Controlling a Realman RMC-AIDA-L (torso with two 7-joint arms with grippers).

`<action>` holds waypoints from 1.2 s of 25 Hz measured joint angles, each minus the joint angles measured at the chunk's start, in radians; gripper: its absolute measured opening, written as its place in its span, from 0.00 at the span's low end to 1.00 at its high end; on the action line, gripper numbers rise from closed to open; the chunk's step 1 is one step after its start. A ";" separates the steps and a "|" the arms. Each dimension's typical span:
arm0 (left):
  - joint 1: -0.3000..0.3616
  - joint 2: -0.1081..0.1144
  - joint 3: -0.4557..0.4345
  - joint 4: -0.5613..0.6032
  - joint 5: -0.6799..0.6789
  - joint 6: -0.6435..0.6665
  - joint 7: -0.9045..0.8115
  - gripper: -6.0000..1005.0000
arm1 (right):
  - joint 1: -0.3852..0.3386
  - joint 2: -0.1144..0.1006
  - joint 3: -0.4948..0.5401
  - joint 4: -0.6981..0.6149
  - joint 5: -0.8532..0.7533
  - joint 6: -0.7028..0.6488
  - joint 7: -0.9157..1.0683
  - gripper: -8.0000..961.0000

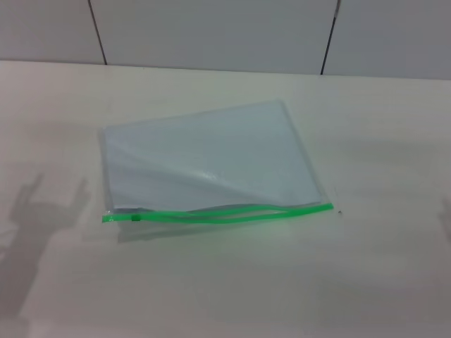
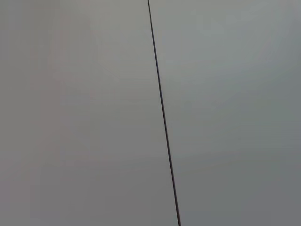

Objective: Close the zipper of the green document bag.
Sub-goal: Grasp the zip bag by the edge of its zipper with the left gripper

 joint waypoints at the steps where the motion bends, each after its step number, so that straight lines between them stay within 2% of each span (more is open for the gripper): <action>1: 0.000 0.000 0.000 0.000 0.000 0.000 0.000 0.77 | 0.000 0.000 0.000 0.000 0.000 0.000 0.001 0.73; 30: 0.001 -0.001 0.013 -0.004 0.012 -0.001 0.004 0.77 | 0.002 0.000 -0.011 0.001 0.000 0.001 0.006 0.72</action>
